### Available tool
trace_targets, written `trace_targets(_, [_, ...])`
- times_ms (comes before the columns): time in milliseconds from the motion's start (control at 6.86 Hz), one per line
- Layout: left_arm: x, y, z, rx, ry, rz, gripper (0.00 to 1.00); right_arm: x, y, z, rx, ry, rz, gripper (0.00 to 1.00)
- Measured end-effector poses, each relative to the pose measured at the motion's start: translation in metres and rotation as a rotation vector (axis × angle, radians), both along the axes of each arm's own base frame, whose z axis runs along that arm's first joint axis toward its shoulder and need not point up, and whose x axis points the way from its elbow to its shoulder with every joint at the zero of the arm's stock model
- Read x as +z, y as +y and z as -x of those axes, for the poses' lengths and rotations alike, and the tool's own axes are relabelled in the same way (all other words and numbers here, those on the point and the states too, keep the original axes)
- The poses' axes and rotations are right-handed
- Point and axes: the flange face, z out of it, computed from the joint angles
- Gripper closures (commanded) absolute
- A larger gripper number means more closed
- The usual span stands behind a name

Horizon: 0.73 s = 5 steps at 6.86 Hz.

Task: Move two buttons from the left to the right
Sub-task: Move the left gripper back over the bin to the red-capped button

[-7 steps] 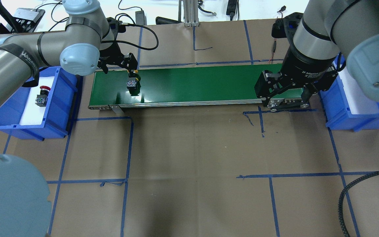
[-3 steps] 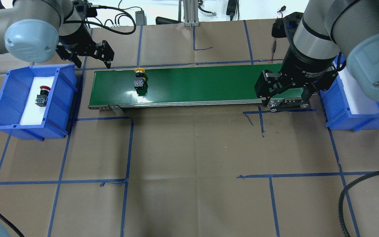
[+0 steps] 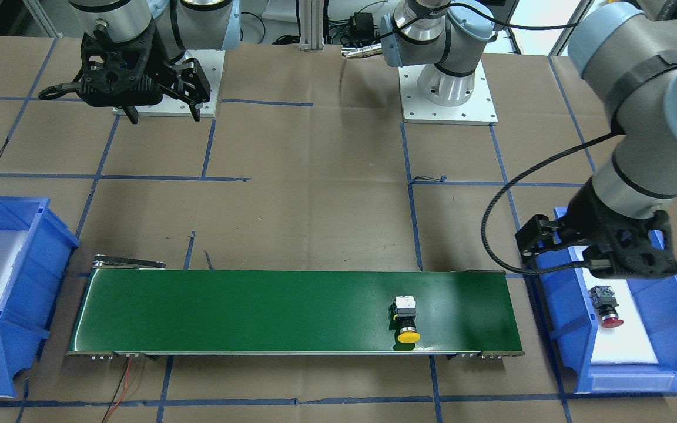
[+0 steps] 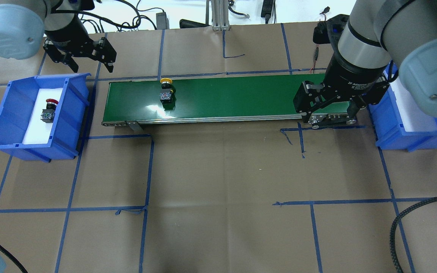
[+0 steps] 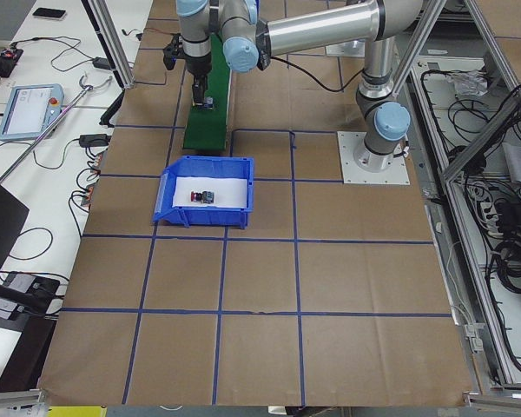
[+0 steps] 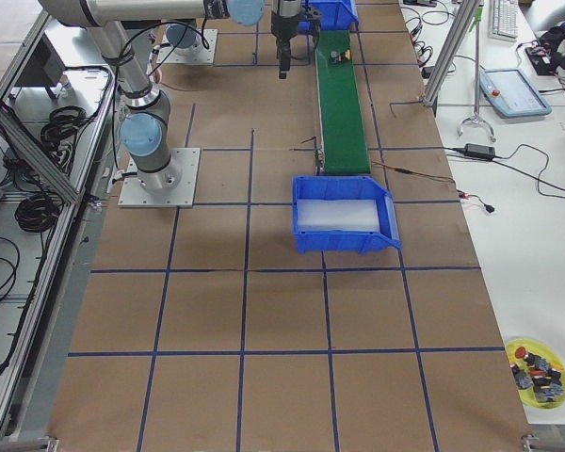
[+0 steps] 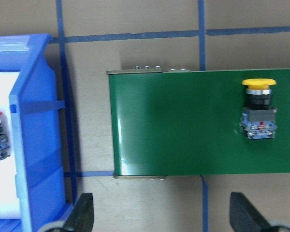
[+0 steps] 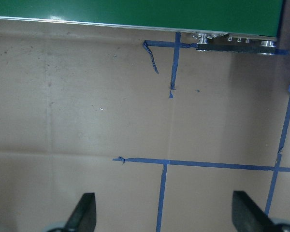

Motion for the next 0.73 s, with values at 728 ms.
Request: trace_targets(728, [-0.031, 0.010, -0.162, -0.092, 0.018, -0.055, 0.01, 0.000, -0.001, -0.001, -0.002, -0.002, 0.002, 0.00])
